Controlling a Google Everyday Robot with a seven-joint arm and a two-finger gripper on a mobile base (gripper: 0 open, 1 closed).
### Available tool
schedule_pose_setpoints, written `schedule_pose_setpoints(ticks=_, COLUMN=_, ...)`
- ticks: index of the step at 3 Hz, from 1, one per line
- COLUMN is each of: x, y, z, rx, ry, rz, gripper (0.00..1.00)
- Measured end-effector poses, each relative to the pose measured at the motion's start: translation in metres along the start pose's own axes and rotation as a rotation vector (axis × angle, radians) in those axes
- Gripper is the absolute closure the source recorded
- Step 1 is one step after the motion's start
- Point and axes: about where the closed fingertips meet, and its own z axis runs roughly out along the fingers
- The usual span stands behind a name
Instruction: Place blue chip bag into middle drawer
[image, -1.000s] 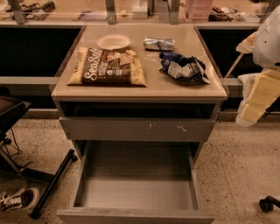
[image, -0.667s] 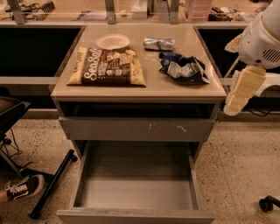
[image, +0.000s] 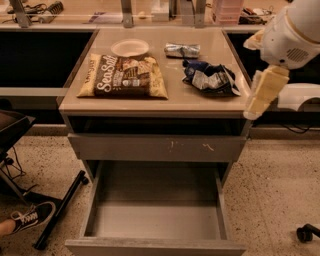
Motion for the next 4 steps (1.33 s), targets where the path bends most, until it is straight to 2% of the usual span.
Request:
schedule_pose_setpoints(ticks=1, x=-0.042, y=-0.053, z=0.022, rx=0.038, ry=-0.111, rz=-0.055, gripper=0.00)
schedule_pose_setpoints(ticks=2, x=-0.079, y=-0.105, z=0.047, rx=0.059, ry=-0.180, rz=-0.072, gripper=0.00)
schedule_pose_setpoints(ticks=3, x=-0.093, y=-0.143, z=0.082, rx=0.035, ry=-0.187, rz=-0.057, gripper=0.00)
schedule_pose_setpoints(ticks=4, x=-0.080, y=-0.166, z=0.115, rx=0.001, ry=-0.159, rz=-0.014, gripper=0.00)
